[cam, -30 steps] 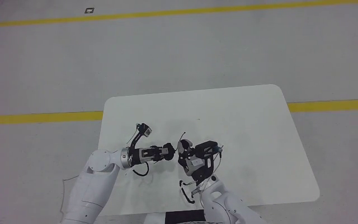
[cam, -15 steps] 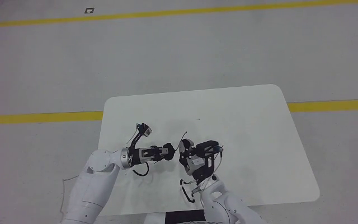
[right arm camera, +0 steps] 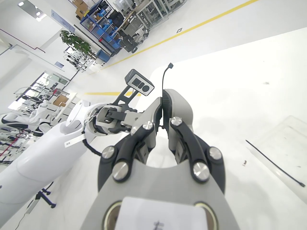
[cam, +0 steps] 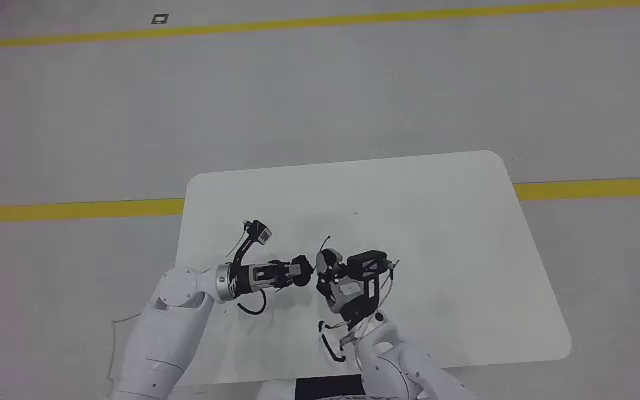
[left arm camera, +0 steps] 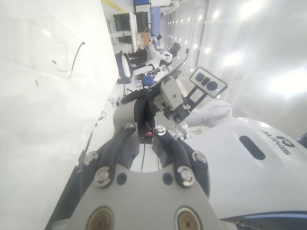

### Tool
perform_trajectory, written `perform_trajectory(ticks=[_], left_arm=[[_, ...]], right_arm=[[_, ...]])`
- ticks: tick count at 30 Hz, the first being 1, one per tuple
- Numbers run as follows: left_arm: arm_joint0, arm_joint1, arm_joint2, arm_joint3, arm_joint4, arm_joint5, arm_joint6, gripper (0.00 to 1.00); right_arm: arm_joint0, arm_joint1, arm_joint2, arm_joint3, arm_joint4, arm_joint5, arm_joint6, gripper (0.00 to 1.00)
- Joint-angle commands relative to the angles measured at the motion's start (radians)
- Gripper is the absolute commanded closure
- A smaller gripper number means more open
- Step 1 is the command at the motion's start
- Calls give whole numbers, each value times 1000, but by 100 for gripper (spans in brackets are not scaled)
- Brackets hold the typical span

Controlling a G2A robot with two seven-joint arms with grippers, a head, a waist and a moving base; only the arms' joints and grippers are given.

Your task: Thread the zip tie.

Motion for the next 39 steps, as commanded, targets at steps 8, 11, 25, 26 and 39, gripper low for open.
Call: perform_trajectory(ticks=[8, 11, 25, 26, 39], left_arm=[[0, 0, 0, 0, 0, 0, 0, 100], [0, 0, 0, 0, 0, 0, 0, 100], [0, 0, 0, 0, 0, 0, 0, 100], [0, 0, 0, 0, 0, 0, 0, 100], [0, 0, 0, 0, 0, 0, 0, 100]], right_arm=[[-4, 0, 2, 4, 6, -6, 11, 100], [-7, 0, 6, 1, 20, -10, 5, 100], [-17, 8, 19, -16, 137, -38, -14, 100], [-16, 10, 18, -17, 149, -35, -13, 100], [10, 26, -9, -9, 185, -5, -15, 100]])
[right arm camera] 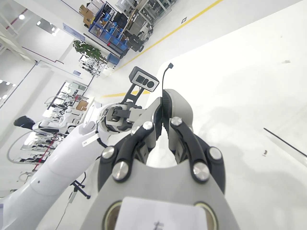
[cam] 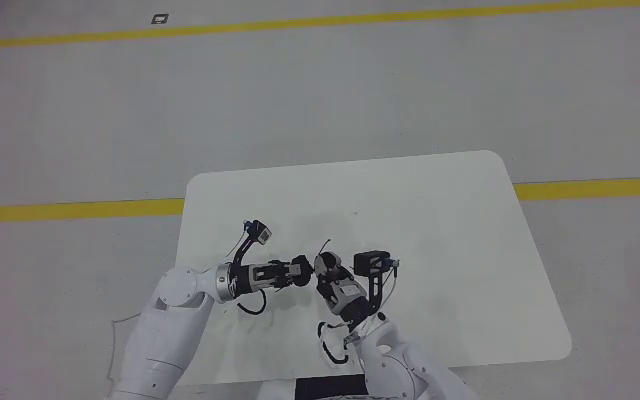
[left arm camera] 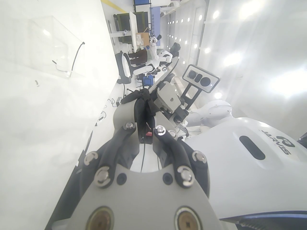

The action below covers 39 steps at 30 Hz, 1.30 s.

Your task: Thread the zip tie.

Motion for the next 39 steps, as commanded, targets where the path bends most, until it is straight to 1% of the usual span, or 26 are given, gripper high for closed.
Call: perform_trajectory(ticks=[1, 7, 11, 15, 28, 33, 34, 35, 36, 38, 39], left_arm=[[0, 0, 0, 0, 0, 0, 0, 100], [0, 0, 0, 0, 0, 0, 0, 100], [0, 0, 0, 0, 0, 0, 0, 100], [0, 0, 0, 0, 0, 0, 0, 100], [0, 0, 0, 0, 0, 0, 0, 100], [0, 0, 0, 0, 0, 0, 0, 100], [0, 0, 0, 0, 0, 0, 0, 100], [0, 0, 0, 0, 0, 0, 0, 100], [0, 0, 0, 0, 0, 0, 0, 100], [0, 0, 0, 0, 0, 0, 0, 100], [0, 0, 0, 0, 0, 0, 0, 100]], right_arm=[[4, 2, -4, 1, -2, 5, -6, 100], [10, 6, -12, 4, -20, 18, -23, 100], [17, 6, -20, 12, -61, 20, -8, 100], [19, 6, -22, 14, -77, 20, 1, 100], [11, 6, -17, 18, -110, 21, 13, 100], [5, 6, -12, 14, -116, 12, 10, 100], [4, 7, -11, 13, -117, 11, 10, 69], [3, 7, -10, 12, -118, 10, 10, 53], [2, 7, -9, 11, -119, 9, 9, 45], [-1, 7, -7, 8, -122, 8, 5, 22], [-2, 7, -6, 7, -123, 8, 3, 20]])
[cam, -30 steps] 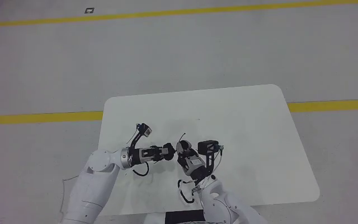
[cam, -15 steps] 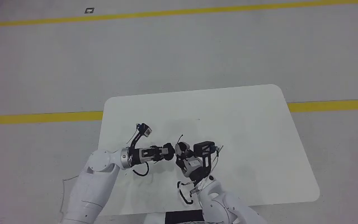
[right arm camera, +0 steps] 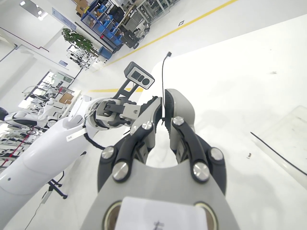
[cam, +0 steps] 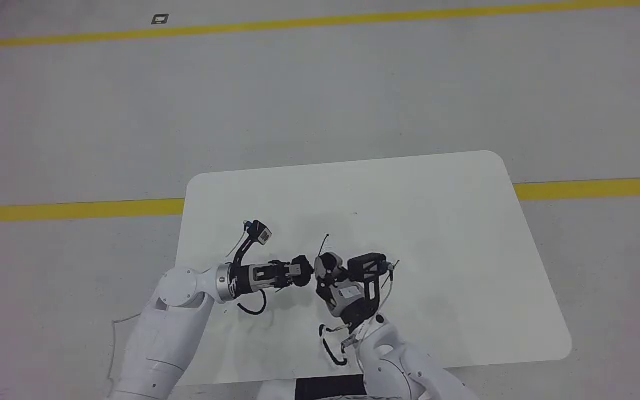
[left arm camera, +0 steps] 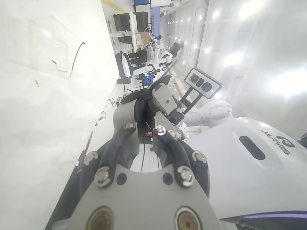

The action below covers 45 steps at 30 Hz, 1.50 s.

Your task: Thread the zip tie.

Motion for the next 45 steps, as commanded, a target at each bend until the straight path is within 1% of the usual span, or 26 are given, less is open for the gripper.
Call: perform_trajectory(ticks=[1, 2, 5, 8, 10, 11, 12, 13, 22, 23, 24, 26, 27, 29, 31, 33, 34, 36, 37, 40, 42, 43, 44, 45], left_arm=[[0, 0, 0, 0, 0, 0, 0, 100], [0, 0, 0, 0, 0, 0, 0, 100], [0, 0, 0, 0, 0, 0, 0, 100], [0, 0, 0, 0, 0, 0, 0, 100], [0, 0, 0, 0, 0, 0, 0, 100], [0, 0, 0, 0, 0, 0, 0, 100], [0, 0, 0, 0, 0, 0, 0, 100], [0, 0, 0, 0, 0, 0, 0, 100], [0, 0, 0, 0, 0, 0, 0, 100], [0, 0, 0, 1, 1, 2, 8, 100], [0, 1, 1, 2, 7, 4, 31, 100], [6, 1, 1, 8, -22, 2, 52, 100], [8, 3, 0, 14, -54, 0, 47, 100], [9, 5, -6, 23, -92, 0, 29, 100], [9, 8, -15, 35, -135, 0, 6, 100], [10, 8, -19, 48, -196, 0, -24, 100], [7, 8, -22, 55, -232, 0, -45, 100], [4, 8, -22, 74, -280, 0, -82, 100], [-2, 8, -19, 85, -300, 0, -96, 100], [-9, 11, 5, 95, -344, 0, -96, 100], [-12, 17, 21, 104, -382, 0, -96, 100], [-16, 20, 24, 110, -392, 0, -96, 100], [-23, 25, 30, 118, -399, 0, -96, 100], [-27, 29, 38, 122, -407, 1, -96, 100]], right_arm=[[-3, 0, 2, -2, -2, -1, -3, 18], [-4, 0, 3, -3, -5, -1, -4, 16], [-10, 2, 9, -9, -15, -3, -8, 18], [-19, 4, 17, -17, -27, -12, -11, 17], [-30, 8, 26, -23, -38, -24, -15, 11], [-36, 10, 32, -26, -42, -33, -17, 5], [-43, 13, 37, -29, -48, -54, -12, 0], [-55, 19, 46, -36, -75, -74, -1, 0], [-55, 19, 46, -36, -75, -74, -1, 0], [-55, 19, 46, -36, -75, -74, -1, 0], [-55, 19, 46, -36, -75, -74, -1, 0], [-51, 19, 53, -32, -58, -81, -4, 0], [-58, 18, 60, -36, -9, -97, -19, 0], [-67, 20, 80, -31, 42, -134, -34, 0], [-86, 23, 103, -27, 146, -195, -40, 0], [-99, 26, 128, -17, 230, -245, -31, 0], [-107, 27, 142, -10, 305, -278, -19, 0], [-112, 29, 161, 2, 404, -323, 2, 0], [-112, 29, 171, 10, 473, -349, 19, 0], [-104, 30, 183, 30, 587, -391, 58, 0], [-95, 28, 184, 48, 676, -412, 83, 0], [-90, 27, 183, 56, 721, -420, 93, 0], [-84, 25, 180, 67, 788, -430, 108, 0], [-76, 24, 182, 77, 824, -436, 119, 0]])
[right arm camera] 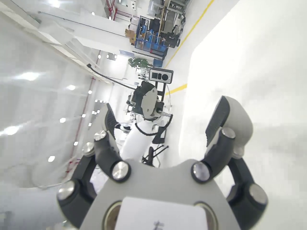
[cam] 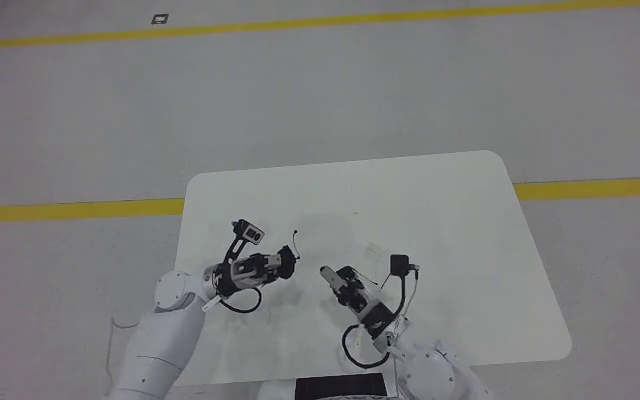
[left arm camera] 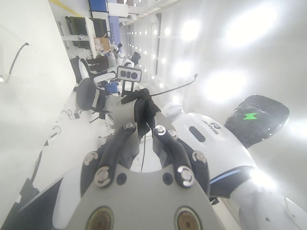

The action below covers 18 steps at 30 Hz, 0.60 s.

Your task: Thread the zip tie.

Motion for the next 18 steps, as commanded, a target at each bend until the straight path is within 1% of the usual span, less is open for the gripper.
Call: perform_trajectory(ticks=[1, 2, 9, 11, 12, 13, 15, 16, 18], left_arm=[[-11, 9, 14, 10, -3, 0, 0, 100], [-18, 13, 14, 9, 19, 0, 0, 100], [-18, 13, 14, 9, 19, 0, 0, 100], [-15, 12, 19, 10, 8, 16, 26, 100], [-14, 12, 22, 12, 3, 23, 33, 100], [-13, 12, 27, 16, -22, 38, 22, 100], [-11, 11, 32, 27, -81, 62, 0, 100], [-13, 13, 41, 27, -94, 70, 0, 100], [-12, 17, 53, 29, -121, 80, 0, 100]], right_arm=[[14, -2, 2, 16, 80, -8, 18, 0], [14, -2, 2, 16, 80, -8, 18, 0], [14, -2, 1, 18, 87, -7, 19, 0], [26, -2, 6, 41, 109, 3, 29, 0], [29, -3, 5, 48, 130, -2, 26, 0], [27, -6, 1, 58, 215, -24, 34, 0], [37, -7, 7, 81, 295, -51, 62, 0], [41, -8, 9, 97, 359, -66, 83, 0], [51, -9, 15, 119, 439, -88, 118, 0]])
